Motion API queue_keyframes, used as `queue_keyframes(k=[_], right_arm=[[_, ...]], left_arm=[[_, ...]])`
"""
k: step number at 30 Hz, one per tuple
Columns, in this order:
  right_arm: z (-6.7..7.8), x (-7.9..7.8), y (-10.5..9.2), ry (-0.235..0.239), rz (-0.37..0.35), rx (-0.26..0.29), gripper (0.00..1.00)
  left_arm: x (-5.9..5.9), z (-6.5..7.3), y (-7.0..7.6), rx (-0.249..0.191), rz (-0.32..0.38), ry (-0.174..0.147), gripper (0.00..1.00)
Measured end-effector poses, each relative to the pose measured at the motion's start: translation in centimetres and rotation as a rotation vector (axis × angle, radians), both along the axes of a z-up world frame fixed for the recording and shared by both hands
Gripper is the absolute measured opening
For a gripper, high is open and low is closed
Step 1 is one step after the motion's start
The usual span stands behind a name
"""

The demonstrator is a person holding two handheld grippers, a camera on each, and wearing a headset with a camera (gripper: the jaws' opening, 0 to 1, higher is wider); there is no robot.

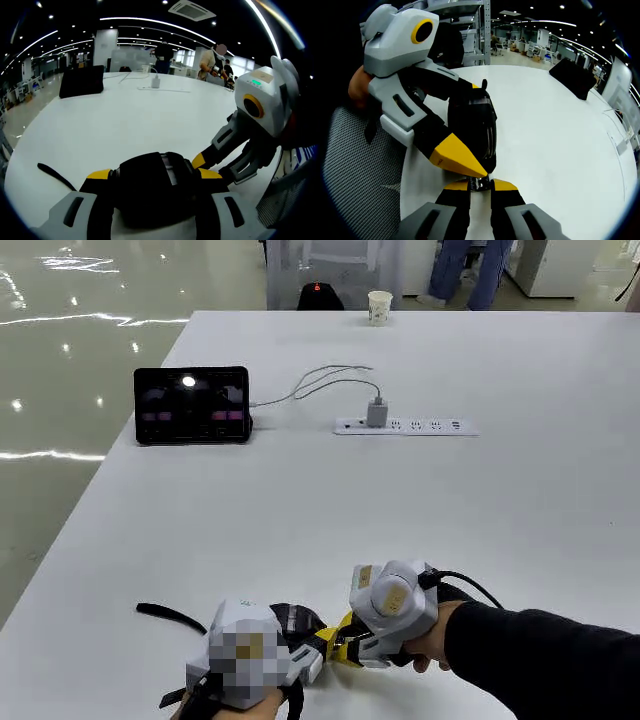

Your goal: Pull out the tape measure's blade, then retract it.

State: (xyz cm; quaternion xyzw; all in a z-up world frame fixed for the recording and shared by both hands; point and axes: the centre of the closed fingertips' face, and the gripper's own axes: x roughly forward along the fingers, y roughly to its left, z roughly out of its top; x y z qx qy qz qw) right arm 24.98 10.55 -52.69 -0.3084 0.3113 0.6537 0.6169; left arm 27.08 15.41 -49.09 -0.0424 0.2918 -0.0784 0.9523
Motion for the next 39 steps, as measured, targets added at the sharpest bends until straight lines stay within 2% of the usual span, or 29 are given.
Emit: queue_keyframes(k=[24,29,31,32,33,39], right_arm=[[-0.12,-0.06,0.17,0.004,-0.006,0.014,0.12],[-0.15,-0.10,0.23,-0.014,-0.008,0.011,0.12],[-0.12,-0.17,0.24,-0.026,-0.007,0.012,0.13],[-0.09,-0.16,0.26,-0.033,-0.005,0.013,0.13],[-0.08,-0.15,0.25,-0.034,-0.006,0.014,0.13],[-0.02,-0.06,0.16,-0.039,-0.026,0.018,0.14]], left_arm=[[-0.04,-0.18,-0.14,-0.001,-0.002,-0.002,0.61],[-0.04,-0.06,-0.14,0.010,-0.007,-0.002,0.62],[-0.11,0.05,-0.17,0.034,-0.008,0.007,0.62],[0.00,0.19,-0.22,0.061,-0.021,-0.003,0.62],[0.06,0.25,-0.23,0.067,-0.025,-0.008,0.62],[0.00,0.17,-0.15,0.057,-0.025,-0.006,0.62]])
